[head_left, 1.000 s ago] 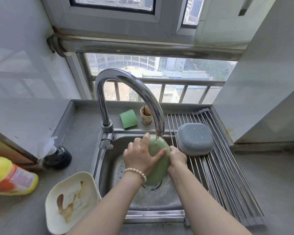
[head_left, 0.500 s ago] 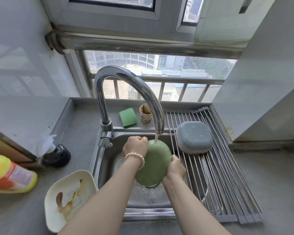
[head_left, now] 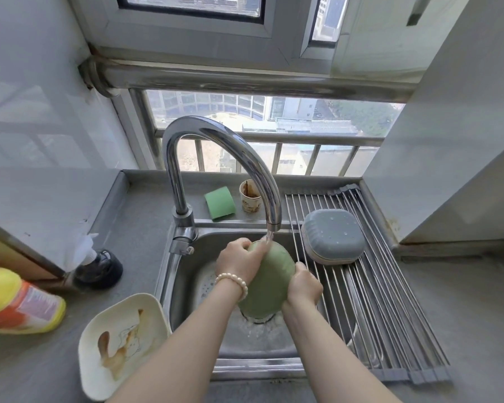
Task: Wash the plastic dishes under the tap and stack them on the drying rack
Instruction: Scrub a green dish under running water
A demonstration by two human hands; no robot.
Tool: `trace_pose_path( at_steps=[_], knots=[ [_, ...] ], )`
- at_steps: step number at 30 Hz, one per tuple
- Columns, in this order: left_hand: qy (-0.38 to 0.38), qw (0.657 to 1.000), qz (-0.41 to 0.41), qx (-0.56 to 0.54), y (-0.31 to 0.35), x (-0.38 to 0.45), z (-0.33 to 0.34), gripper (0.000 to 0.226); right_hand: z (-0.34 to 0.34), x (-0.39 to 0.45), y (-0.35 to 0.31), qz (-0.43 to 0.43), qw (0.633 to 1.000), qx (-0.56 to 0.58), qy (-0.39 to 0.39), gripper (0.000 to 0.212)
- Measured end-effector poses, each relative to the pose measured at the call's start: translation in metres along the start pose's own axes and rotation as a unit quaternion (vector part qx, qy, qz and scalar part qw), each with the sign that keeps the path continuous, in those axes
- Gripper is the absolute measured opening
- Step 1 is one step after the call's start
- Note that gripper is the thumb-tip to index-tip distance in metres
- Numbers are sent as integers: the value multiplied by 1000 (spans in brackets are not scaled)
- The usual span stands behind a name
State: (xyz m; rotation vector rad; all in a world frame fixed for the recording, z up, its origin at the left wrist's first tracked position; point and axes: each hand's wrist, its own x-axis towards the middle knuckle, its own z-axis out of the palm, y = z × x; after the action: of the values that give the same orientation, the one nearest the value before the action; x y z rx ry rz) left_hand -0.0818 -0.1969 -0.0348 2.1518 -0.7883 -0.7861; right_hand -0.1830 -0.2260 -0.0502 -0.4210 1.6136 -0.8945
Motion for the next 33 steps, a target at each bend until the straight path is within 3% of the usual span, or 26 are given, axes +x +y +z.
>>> trace_pose_path(
  at_steps=[3,6,9,11,13,17,20,22,25,27,31,33],
  knots=[
    [36,998,46,-30,-4,0,-7,56,3,1,3,69,996,63,-11,23],
    [85,991,36,-94,-10,-1,-6,46,1,6,2,104,991,79,-36,22],
    [86,971,-25,-223,-19,1,0,43,0,14,2,119,987,83,-64,21],
    [82,933,-102,-334,-24,3,4,35,-1,15,4,134,985,81,-72,19],
    [91,913,-143,-372,-27,1,6,32,-1,17,5,150,984,74,-67,22],
    [154,946,-85,-271,-15,-9,2,47,3,13,10,123,990,56,-50,26],
    [171,962,-55,-205,-4,-17,-4,47,5,15,16,-72,993,-95,9,35],
    [173,968,-37,-179,2,-20,-9,50,2,16,15,-196,967,-160,7,38],
    [179,971,-22,-158,10,-19,-16,54,-3,17,8,-303,932,-199,-17,35],
    [176,975,1,-139,14,-15,-20,55,-3,19,6,-317,928,-194,-37,37],
    [138,987,70,-37,10,-12,-19,56,2,19,-4,-213,966,-108,-100,38],
    [129,989,78,-1,6,-11,-18,58,1,13,-8,-278,923,-220,-150,34]
  ],
)
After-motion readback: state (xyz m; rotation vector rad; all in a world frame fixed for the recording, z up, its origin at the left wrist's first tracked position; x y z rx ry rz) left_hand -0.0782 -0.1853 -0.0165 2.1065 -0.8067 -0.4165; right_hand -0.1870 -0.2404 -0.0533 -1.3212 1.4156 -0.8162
